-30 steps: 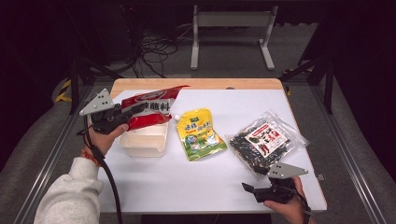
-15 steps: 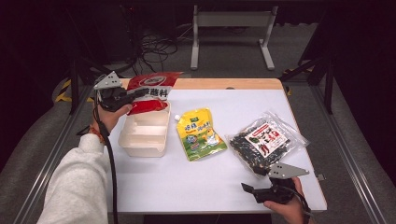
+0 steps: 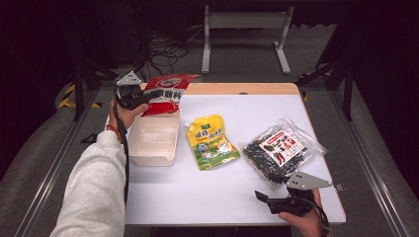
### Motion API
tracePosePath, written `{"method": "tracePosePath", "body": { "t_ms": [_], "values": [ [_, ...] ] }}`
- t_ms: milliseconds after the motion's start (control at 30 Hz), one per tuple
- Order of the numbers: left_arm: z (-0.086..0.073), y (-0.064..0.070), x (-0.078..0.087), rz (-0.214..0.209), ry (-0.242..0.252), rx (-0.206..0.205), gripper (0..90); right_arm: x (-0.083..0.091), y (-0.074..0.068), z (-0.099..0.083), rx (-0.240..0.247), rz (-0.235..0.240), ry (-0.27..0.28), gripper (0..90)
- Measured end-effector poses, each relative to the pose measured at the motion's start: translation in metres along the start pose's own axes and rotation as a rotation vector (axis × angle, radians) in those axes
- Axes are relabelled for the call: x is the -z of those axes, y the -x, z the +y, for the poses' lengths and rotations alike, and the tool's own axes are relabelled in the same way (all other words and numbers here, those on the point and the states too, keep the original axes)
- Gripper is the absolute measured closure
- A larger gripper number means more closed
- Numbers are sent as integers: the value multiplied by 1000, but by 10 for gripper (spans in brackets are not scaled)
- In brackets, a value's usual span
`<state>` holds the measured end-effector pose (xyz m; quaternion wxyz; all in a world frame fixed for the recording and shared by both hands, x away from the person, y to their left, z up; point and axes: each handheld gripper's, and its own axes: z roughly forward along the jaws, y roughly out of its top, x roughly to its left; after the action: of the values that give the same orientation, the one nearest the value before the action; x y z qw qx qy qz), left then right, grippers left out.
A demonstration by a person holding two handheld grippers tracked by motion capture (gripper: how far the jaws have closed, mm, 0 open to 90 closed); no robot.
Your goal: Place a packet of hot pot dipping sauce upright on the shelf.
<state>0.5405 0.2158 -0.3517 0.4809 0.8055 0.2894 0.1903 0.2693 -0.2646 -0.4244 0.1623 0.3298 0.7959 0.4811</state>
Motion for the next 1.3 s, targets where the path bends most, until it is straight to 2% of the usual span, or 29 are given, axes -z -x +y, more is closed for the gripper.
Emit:
{"method": "tracePosePath", "body": {
  "t_ms": [200, 300, 400, 467, 500, 533, 600, 633, 767, 900, 1000, 1100, 1167, 1300],
  "values": [
    [-7, -4, -14, -28, -38, -10, 898, 0, 0, -5, -6, -6, -18, 241],
    [-10, -5, -19, -20, -55, -3, 892, 0, 0, -4, -5, -7, -18, 241],
    [-12, -7, -19, -19, -85, 4, 816, -1, 0, -4, -4, -3, -21, 241],
    [-13, -7, -16, 19, -100, 21, 731, -1, 0, -4, -1, -3, -25, 241],
    [-14, -9, -13, 24, -91, 33, 701, -1, 0, -4, -2, 0, -26, 241],
    [-15, -10, -8, 34, -90, 36, 736, -2, 0, -4, 0, 0, -32, 241],
    [-17, -11, -6, 28, -94, 37, 795, -2, -1, -4, -1, 5, -31, 241],
    [-18, -11, -4, 17, -104, 30, 795, -2, -1, -4, -1, 5, -31, 241],
    [-23, -10, -2, 34, -142, 21, 889, -3, -1, -3, 2, 7, -32, 242],
    [-24, -9, -1, 27, -151, 27, 895, -7, -2, -1, 3, 10, -40, 244],
    [-25, -11, -2, 33, -163, 16, 896, -9, -1, -1, 4, 10, -49, 246],
    [-27, -12, -2, 28, -179, 27, 896, -10, -1, -1, 4, 7, -55, 247],
    [-28, -13, -3, 32, -187, 16, 895, -9, 0, -1, 3, 9, -55, 248],
    [-34, -14, -5, 32, -199, 39, 896, -7, 0, -1, -5, 2, -46, 248]
  ]
}}
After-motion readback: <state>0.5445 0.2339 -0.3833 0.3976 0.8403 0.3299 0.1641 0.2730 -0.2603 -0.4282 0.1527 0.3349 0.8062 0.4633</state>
